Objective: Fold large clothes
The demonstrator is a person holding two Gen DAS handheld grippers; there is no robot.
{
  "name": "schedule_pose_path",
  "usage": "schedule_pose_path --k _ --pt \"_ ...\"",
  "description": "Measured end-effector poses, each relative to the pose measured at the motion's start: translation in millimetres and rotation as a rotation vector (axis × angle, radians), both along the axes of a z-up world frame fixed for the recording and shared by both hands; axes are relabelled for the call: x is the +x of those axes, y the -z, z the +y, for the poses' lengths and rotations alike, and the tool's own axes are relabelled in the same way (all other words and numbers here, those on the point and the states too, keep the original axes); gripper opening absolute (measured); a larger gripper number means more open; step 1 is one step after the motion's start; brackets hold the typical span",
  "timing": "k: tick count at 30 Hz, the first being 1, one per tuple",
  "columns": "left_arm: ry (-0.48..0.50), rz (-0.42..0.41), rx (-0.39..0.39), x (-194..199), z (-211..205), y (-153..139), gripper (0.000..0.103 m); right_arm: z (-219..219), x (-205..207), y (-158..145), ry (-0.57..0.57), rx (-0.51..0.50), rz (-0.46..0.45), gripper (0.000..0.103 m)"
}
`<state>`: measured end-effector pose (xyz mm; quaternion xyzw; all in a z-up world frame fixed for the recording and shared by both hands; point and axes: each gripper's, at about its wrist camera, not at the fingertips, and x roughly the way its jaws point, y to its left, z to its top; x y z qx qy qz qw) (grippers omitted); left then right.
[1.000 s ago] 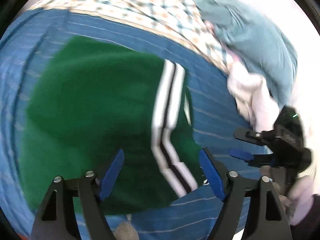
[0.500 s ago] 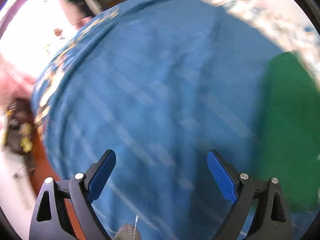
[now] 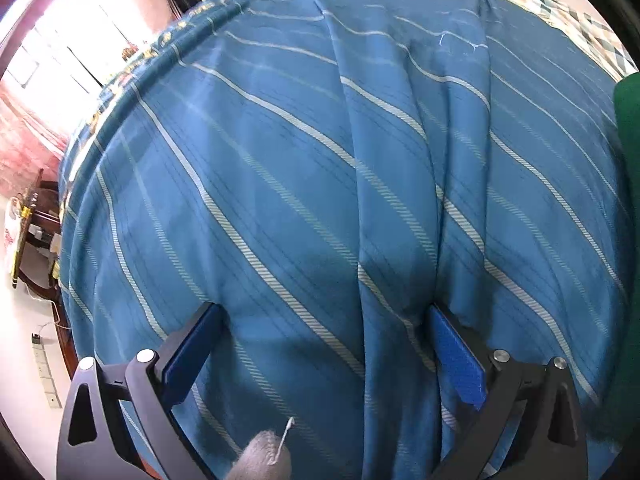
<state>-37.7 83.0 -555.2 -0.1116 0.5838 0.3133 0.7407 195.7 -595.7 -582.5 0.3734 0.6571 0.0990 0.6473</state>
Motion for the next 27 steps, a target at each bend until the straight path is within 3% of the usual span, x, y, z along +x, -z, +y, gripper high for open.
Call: schedule_pose_path --k 1,3,6,11,12,13,14,16,18,22,23,25,27 --pt "-0.002 0.016 -0.018 3 9 1 0.103 -6 -6 -5 0.010 0.007 -0.015 0.055" --pt "0.000 0.042 -0.040 8 18 1 0.103 -17 -19 -7 0.034 -0.005 -0.020 0.074" --pt "0.019 0.047 -0.043 8 23 4 0.103 -18 -39 14 0.002 0.069 0.048 0.074" --pt "0.024 0.061 -0.050 10 25 4 0.103 24 -49 45 -0.166 0.080 0.109 0.074" --pt "0.023 0.075 -0.052 12 25 4 0.103 33 -47 45 -0.181 0.087 0.095 0.071" --pt "0.034 0.096 -0.047 15 24 3 0.103 45 -43 41 -0.204 0.053 0.060 0.047" --pt "0.065 0.128 -0.027 19 21 1 0.103 58 -38 35 -0.244 -0.012 0.036 0.035" --pt "0.131 0.171 0.019 28 14 -6 0.103 68 -34 14 -0.232 -0.073 -0.015 0.027" --pt "0.141 0.160 -0.019 28 13 -17 0.103 65 -37 -21 -0.197 -0.096 -0.075 0.026" --pt "0.128 0.075 -0.034 30 7 -69 0.103 26 -56 -74 -0.064 0.018 -0.119 0.026" --pt "0.127 0.031 -0.057 33 2 -87 0.103 17 -59 -79 -0.042 0.051 -0.117 0.026" --pt "0.142 -0.051 -0.101 41 -12 -118 0.103 0 -62 -73 -0.039 0.022 -0.102 0.026" --pt "0.162 -0.141 -0.149 52 -33 -144 0.103 -13 -59 -50 -0.030 -0.013 -0.048 0.026"
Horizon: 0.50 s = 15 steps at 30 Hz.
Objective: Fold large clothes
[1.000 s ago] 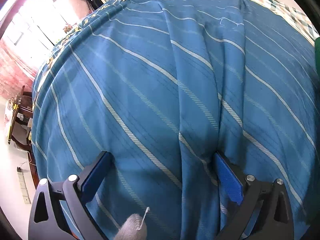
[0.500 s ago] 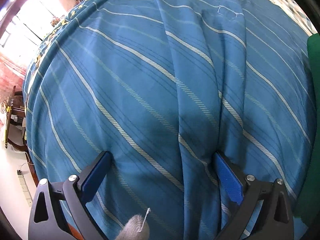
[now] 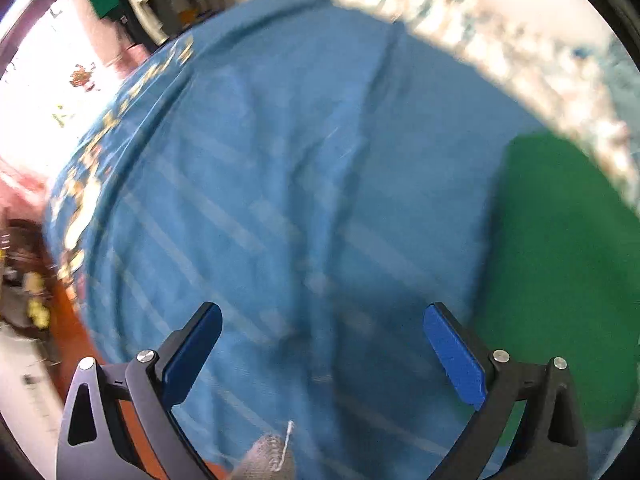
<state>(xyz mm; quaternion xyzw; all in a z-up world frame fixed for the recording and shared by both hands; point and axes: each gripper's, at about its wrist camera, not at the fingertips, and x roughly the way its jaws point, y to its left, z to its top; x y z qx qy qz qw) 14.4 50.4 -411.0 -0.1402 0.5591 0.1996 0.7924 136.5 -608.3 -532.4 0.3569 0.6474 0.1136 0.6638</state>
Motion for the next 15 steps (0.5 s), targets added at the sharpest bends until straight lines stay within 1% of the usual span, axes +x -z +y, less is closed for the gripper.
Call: schedule_pose_path --k 2,3,5,6,7,8,9,10,11,12,13,14,15 --pt "0.028 -0.067 -0.087 15 -23 -12 0.103 -11 5 37 0.031 -0.013 0.084 0.026" --pt "0.040 -0.061 -0.124 26 -34 -11 0.103 -10 7 50 0.028 -0.027 0.104 0.026" --pt "0.064 -0.046 -0.220 42 -57 2 0.103 -6 7 81 0.023 -0.037 0.150 0.026" --pt "0.079 -0.031 -0.236 48 -68 12 0.103 -4 13 89 0.023 -0.037 0.158 0.026" --pt "0.099 -0.004 -0.218 52 -78 24 0.103 -2 15 97 0.018 -0.042 0.157 0.026" --pt "0.128 0.027 -0.177 56 -90 35 0.103 -4 17 104 0.017 -0.043 0.141 0.025" --pt "0.149 0.035 -0.147 57 -99 42 0.103 -7 17 111 0.044 -0.026 0.147 0.025" --pt "0.164 0.053 -0.120 56 -103 54 0.103 -15 16 127 0.116 0.039 0.184 0.026" --pt "0.158 0.087 -0.127 58 -100 69 0.103 -19 18 139 0.156 0.107 0.214 0.026" --pt "0.156 0.091 -0.144 58 -98 73 0.103 -19 21 141 0.147 0.124 0.221 0.027" --pt "0.167 0.088 -0.168 61 -92 73 0.103 -17 26 137 0.104 0.121 0.226 0.027" --pt "0.183 0.094 -0.167 64 -90 70 0.103 -14 31 128 0.066 0.110 0.229 0.028" --pt "0.210 0.100 -0.149 67 -89 66 0.103 -11 35 118 0.044 0.088 0.227 0.031"
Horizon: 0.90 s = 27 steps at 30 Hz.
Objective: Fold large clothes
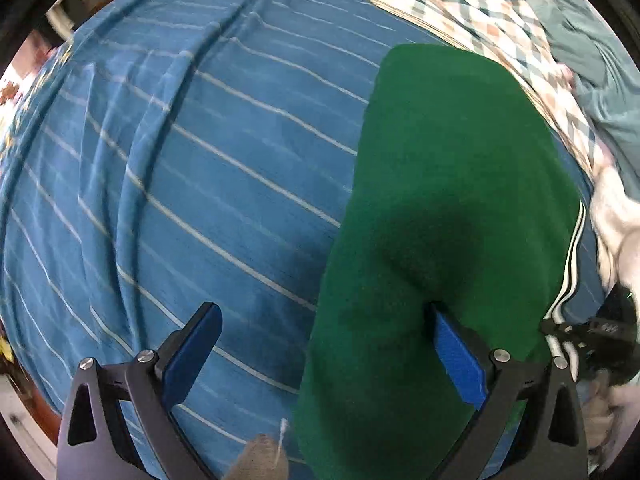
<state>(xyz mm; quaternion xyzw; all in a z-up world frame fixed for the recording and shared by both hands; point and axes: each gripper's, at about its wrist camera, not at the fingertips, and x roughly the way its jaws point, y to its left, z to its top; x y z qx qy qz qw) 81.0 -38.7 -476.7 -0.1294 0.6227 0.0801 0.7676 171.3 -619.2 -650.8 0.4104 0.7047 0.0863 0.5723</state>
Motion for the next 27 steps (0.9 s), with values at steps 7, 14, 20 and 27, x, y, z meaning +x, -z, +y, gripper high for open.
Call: schedule_pose_path --k 7,14,20,27 --pt "0.088 -0.021 0.111 3 -5 -9 0.103 38 -7 -117 -0.099 -0.123 -0.259 0.048" --pt "0.096 -0.019 0.213 5 -14 -2 0.103 85 6 -12 -0.233 -0.199 0.083 0.004" --pt "0.009 -0.069 0.246 -3 11 -42 0.103 109 52 -123 -0.308 -0.276 -0.160 0.016" --pt "-0.300 -0.060 0.348 -22 87 -54 0.103 295 165 -125 -0.554 -0.172 -0.284 0.017"
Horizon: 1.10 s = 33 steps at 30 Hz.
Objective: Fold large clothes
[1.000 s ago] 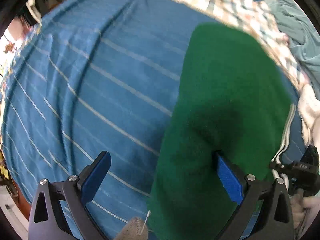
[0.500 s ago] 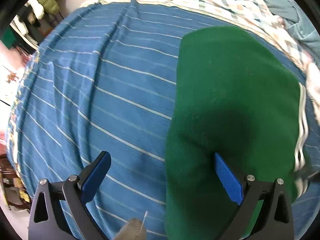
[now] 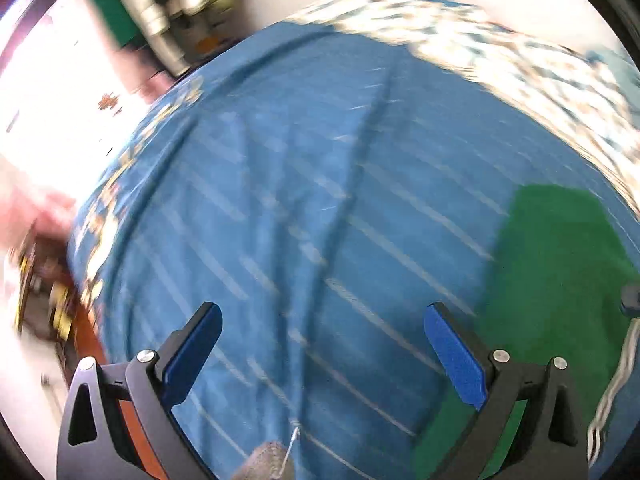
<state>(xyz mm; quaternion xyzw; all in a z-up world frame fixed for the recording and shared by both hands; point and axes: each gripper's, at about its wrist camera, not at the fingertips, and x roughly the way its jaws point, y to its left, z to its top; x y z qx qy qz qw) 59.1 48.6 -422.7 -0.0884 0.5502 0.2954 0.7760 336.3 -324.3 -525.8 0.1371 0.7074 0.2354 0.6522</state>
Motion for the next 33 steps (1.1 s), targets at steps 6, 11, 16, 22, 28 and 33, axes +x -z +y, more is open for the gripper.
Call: schedule_pose_path --k 6,11,16,22,28,33 --pt "-0.093 0.014 -0.064 -29 18 16 0.103 26 -11 87 -0.245 -0.265 0.092 0.014" --pt "-0.094 0.035 -0.087 -53 8 16 0.103 16 -10 54 -0.265 -0.270 0.106 0.018" --pt "-0.109 0.042 -0.090 -72 10 10 0.103 -1 -80 -14 -0.340 -0.054 0.098 0.022" --pt "-0.081 0.076 -0.090 -75 -1 9 0.103 -18 -159 72 -0.338 -0.138 0.210 0.021" --pt "0.018 -0.020 -0.120 -50 -27 -16 0.103 -146 -138 -16 0.023 -0.037 -0.044 0.077" --pt "0.087 -0.061 -0.113 -8 -50 -22 0.103 -267 -95 -6 0.302 -0.030 -0.064 0.078"
